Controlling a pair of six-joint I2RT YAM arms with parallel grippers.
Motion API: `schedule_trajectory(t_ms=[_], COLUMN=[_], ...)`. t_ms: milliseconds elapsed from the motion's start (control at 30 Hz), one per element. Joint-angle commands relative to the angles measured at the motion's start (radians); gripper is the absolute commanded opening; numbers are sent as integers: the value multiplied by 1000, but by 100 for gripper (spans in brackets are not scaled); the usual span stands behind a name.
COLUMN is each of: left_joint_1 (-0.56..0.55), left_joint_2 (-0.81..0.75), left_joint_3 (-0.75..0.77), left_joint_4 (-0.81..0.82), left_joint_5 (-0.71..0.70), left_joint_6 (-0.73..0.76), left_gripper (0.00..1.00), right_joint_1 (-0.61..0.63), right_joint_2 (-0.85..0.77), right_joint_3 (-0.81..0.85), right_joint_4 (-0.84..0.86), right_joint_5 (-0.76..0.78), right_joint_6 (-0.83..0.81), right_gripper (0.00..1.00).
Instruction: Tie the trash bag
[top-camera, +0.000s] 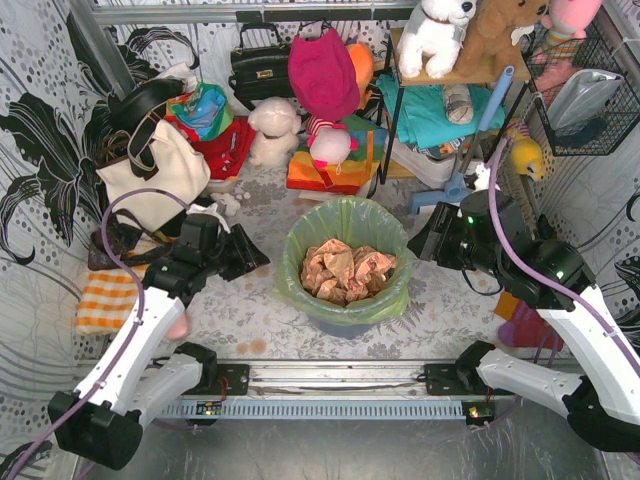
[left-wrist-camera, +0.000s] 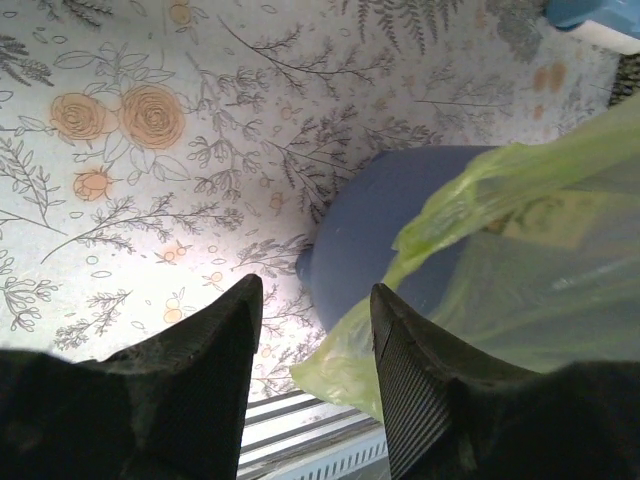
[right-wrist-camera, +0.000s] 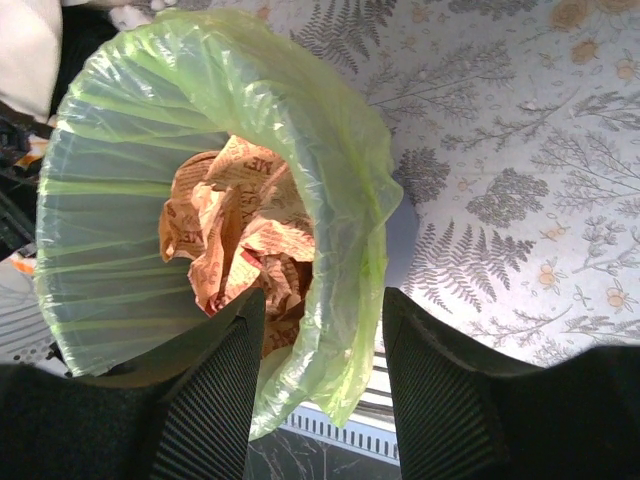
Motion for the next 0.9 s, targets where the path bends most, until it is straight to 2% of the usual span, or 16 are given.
schedule_trajectory(t_ms=[0,100,233,367,500,567,667,867], left_joint_1=[2,3,2,2,4,2,4,2], left_joint_2=[-31,-50,-49,-42,-28,-23,-12,-5], left_joint_3=[9,-63,-124,-139,-133,-132,-128,-120], left_joint_4=[20,84,135,147,143,140,133,128], left_joint_5=[44,129,167,191,206,210,211,213], left_joint_6=[-3,-28,-47,-45,-36,-29,-18,-13], left_gripper=[57,61,64,65,65,66,66,66], right_joint_1=[5,5,5,5,5,5,5,5], right_joint_2=[-7,-13,-43,-87,-138,-155,-177,-153], right_joint_3=[10,30,15,-88,-263,-338,-402,-436], right_joint_4=[-60,-141,-213,-173,-2,77,146,164], right_joint_5=[72,145,187,67,-222,-311,-339,-283], right_joint_6=[42,81,107,135,133,157,181,183], right_gripper=[50,50,50,50,50,50,48,46])
